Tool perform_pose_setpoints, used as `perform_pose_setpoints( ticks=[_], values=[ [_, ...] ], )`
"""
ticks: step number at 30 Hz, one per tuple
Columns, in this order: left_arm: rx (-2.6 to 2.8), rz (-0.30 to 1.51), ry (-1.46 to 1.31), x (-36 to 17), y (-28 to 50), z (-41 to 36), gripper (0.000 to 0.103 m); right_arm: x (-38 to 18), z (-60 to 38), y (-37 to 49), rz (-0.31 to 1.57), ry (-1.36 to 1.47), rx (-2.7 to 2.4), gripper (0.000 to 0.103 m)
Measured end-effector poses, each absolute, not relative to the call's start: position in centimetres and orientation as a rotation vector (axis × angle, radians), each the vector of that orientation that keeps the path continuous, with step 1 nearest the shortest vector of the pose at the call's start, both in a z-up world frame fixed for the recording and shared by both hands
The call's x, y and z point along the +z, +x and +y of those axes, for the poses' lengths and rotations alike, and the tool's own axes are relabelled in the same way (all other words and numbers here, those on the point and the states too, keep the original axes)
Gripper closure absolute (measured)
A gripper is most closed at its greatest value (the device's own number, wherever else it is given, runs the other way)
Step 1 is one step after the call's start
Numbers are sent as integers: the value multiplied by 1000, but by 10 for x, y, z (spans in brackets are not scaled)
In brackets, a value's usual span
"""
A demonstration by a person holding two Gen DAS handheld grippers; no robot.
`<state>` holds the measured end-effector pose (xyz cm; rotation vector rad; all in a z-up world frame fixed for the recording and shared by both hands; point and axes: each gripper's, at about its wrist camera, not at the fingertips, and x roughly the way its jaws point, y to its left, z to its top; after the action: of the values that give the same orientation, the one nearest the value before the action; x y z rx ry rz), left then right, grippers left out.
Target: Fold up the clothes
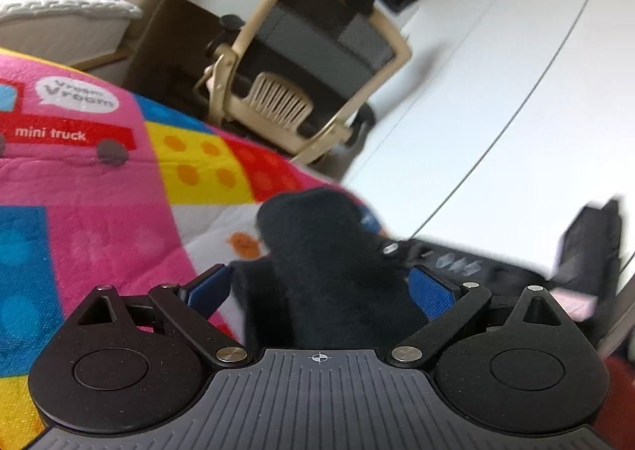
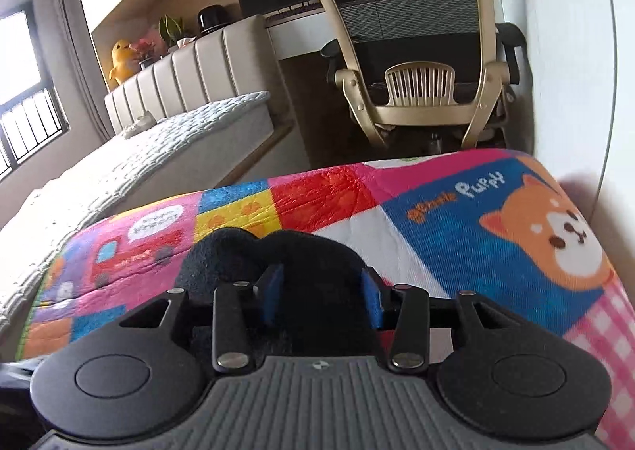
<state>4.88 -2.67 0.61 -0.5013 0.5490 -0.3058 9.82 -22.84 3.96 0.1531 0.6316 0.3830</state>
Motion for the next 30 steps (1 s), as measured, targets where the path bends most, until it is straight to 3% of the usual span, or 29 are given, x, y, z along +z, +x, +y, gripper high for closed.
perform_pose_setpoints(
  ticks=[7, 11, 16, 19, 22, 25, 30],
  values=[
    [-192, 565, -312, 6, 47, -33, 1, 42, -233, 66, 624, 132, 412, 60],
    [-193, 579, -331, 3, 47, -27, 0, 42, -236, 59, 608, 107, 407, 54],
    [-198, 585, -332, 3, 45, -27, 0, 63, -222, 51, 468, 35, 439, 56],
    [-198, 585, -330, 3, 44, -27, 0, 61, -203, 68, 533, 78, 554, 58],
    [-184, 592, -347, 1, 44, -23, 0, 40, -180, 88, 611, 39, 557, 55],
    [-186, 606, -402, -2, 47, -14, 0, 43, -169, 87, 608, -20, 579, 41],
    [-202, 606, -408, -3, 47, -12, 0, 60, -207, 60, 518, 92, 547, 40]
  ],
)
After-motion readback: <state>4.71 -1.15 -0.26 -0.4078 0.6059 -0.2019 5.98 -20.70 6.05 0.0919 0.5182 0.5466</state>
